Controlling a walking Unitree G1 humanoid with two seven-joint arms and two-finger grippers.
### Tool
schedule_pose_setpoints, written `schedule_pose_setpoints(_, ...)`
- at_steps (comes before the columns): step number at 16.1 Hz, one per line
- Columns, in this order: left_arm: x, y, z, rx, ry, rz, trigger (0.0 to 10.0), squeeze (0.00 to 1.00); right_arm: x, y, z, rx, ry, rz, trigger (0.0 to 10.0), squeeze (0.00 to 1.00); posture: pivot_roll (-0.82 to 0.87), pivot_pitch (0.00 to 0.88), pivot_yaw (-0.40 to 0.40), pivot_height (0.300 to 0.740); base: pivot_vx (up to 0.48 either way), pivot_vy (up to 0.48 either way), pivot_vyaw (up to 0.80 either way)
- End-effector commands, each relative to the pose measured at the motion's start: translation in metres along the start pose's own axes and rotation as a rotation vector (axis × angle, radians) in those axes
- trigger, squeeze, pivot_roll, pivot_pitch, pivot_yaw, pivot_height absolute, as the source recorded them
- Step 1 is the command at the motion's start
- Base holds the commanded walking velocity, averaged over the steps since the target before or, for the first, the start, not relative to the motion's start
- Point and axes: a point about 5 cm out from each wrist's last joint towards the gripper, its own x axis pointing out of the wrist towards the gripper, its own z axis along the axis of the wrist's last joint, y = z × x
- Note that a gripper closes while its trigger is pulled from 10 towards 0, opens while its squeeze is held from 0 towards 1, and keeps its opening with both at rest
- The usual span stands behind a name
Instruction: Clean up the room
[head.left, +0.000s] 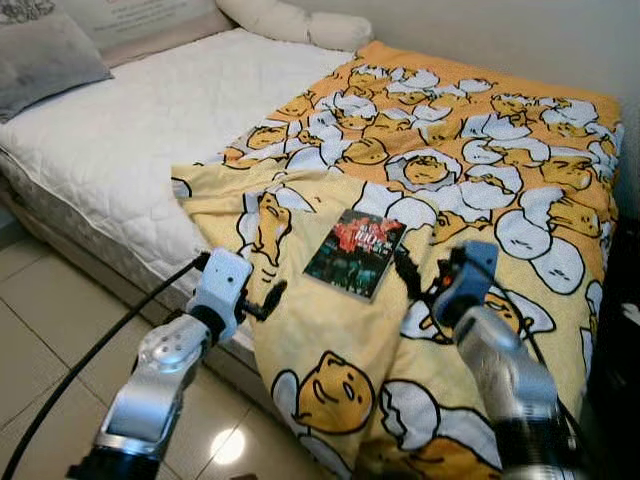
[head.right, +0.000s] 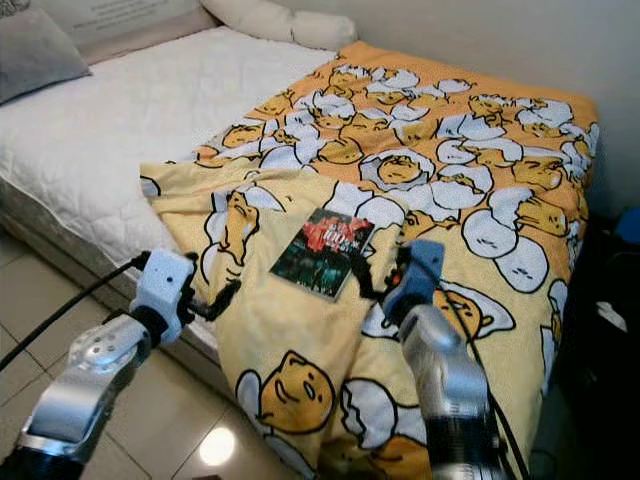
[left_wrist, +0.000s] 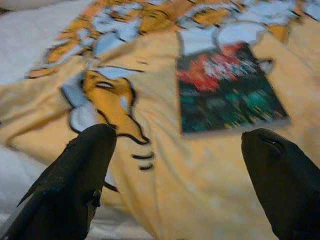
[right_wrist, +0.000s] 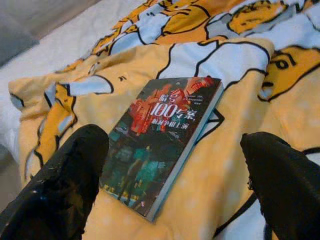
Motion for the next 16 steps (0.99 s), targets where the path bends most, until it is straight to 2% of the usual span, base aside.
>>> schedule_pose_setpoints(1, -0.001, -0.002, 0.005, 0.029, -0.006, -0.053, 10.0, 0.97, 0.006, 0.003, -0.003, 0.084, 0.041, 0.044, 10.0, 1.0, -0.01, 0.0, 0.009, 0.74, 0.0, 0.0, 0.0)
schedule_pose_setpoints(3, -0.006, -0.001, 0.004, 0.06, 0.023, -0.133, 10.0, 0.98, 0.019, 0.013, -0.012, 0.194, 0.174, 0.142, 10.0, 1.0, 0.0, 0.0, 0.025, 0.74, 0.0, 0.0, 0.0)
schedule_pose_setpoints(4, -0.008, -0.001, 0.003, 0.067, 0.031, -0.153, 10.0, 0.98, 0.022, 0.016, -0.014, 0.223, 0.207, 0.169, 10.0, 1.0, 0.0, 0.0, 0.027, 0.74, 0.0, 0.0, 0.0)
schedule_pose_setpoints(5, -0.014, 0.001, 0.002, 0.091, 0.057, -0.204, 10.0, 0.97, 0.03, 0.019, -0.014, 0.277, 0.247, 0.203, 10.0, 0.0, 0.02, 0.0, 0.036, 0.74, 0.0, 0.0, 0.0)
schedule_pose_setpoints(7, -0.027, 0.006, -0.001, 0.131, 0.105, -0.251, 10.0, 0.97, 0.041, 0.021, -0.011, 0.352, 0.263, 0.207, 10.0, 0.0, 0.04, 0.0, 0.042, 0.74, 0.0, 0.0, 0.0)
schedule_pose_setpoints(9, -0.038, 0.01, -0.005, 0.144, 0.138, -0.269, 10.0, 0.98, 0.045, 0.017, -0.013, 0.364, 0.278, 0.153, 10.0, 0.0, 0.07, 0.0, 0.037, 0.74, 0.0, 0.0, 0.0)
schedule_pose_setpoints(11, -0.05, 0.011, -0.007, 0.139, 0.158, -0.27, 10.0, 0.98, 0.048, 0.014, -0.016, 0.439, 0.273, 0.113, 10.0, 0.0, 0.09, 0.0, 0.032, 0.74, 0.0, 0.0, 0.0)
schedule_pose_setpoints(13, -0.061, 0.008, -0.007, 0.129, 0.163, -0.274, 10.0, 0.98, 0.05, 0.015, -0.018, 0.434, 0.269, 0.102, 10.0, 0.0, 0.11, 0.0, 0.029, 0.74, 0.0, 0.0, 0.0)
schedule_pose_setpoints(16, -0.063, 0.004, -0.002, 0.114, 0.133, -0.279, 10.0, 0.98, 0.052, 0.016, -0.018, 0.422, 0.255, 0.096, 10.0, 0.0, 0.11, 0.0, 0.016, 0.74, 0.0, 0.0, 0.0)
